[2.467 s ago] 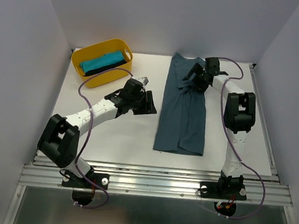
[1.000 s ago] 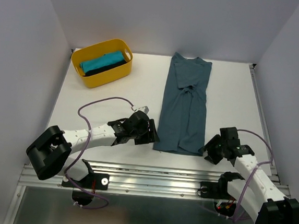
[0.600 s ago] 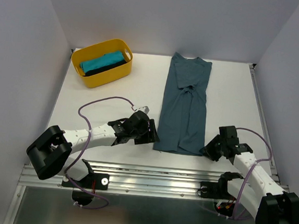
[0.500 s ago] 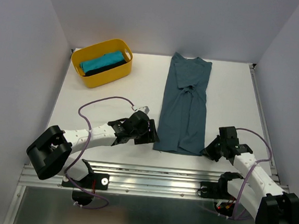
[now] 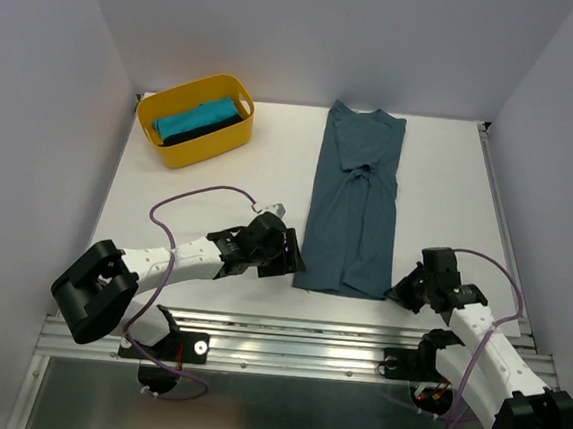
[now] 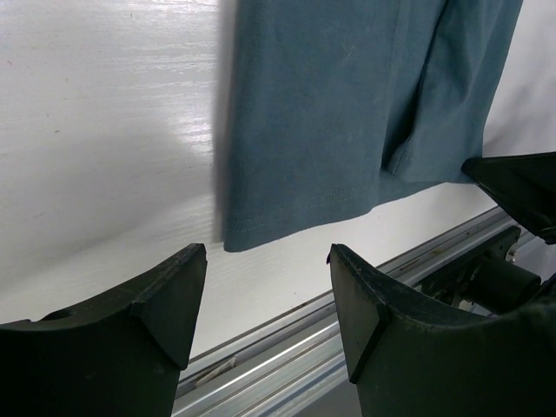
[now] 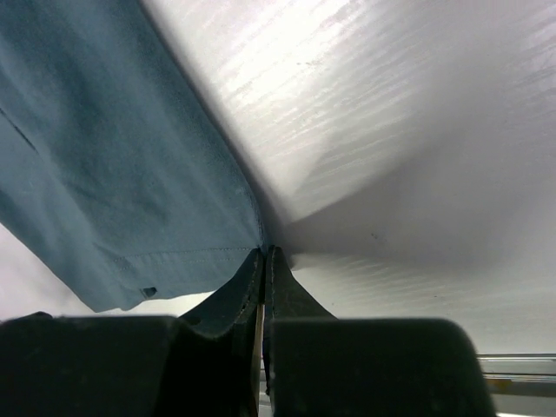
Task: Roll the t-shirts
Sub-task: Roll the T-shirt to the center of the board.
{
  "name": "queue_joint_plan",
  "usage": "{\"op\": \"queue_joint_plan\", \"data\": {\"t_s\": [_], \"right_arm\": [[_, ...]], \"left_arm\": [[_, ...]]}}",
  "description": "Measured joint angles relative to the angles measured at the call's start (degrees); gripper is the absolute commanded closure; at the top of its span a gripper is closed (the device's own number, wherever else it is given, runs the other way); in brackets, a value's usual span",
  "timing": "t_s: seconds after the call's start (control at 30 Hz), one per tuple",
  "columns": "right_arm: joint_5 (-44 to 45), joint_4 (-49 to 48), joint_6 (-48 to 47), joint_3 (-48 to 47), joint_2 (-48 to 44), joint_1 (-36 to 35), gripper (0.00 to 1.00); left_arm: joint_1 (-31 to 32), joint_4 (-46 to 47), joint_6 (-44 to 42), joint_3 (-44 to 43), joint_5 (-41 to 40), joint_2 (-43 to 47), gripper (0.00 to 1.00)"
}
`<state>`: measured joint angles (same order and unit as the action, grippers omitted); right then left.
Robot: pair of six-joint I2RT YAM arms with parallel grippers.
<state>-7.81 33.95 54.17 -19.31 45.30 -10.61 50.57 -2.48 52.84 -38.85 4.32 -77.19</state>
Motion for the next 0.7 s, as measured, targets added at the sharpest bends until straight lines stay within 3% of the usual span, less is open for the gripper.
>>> {"op": "queue_joint_plan", "data": {"t_s": [0.7], "right_arm": [[-0.5, 2.8, 0.7, 2.5, -4.9, 0.0, 0.99]], "left_arm": [[2.1, 0.6, 2.6, 0.2, -0.9, -1.4, 0.32]]}}
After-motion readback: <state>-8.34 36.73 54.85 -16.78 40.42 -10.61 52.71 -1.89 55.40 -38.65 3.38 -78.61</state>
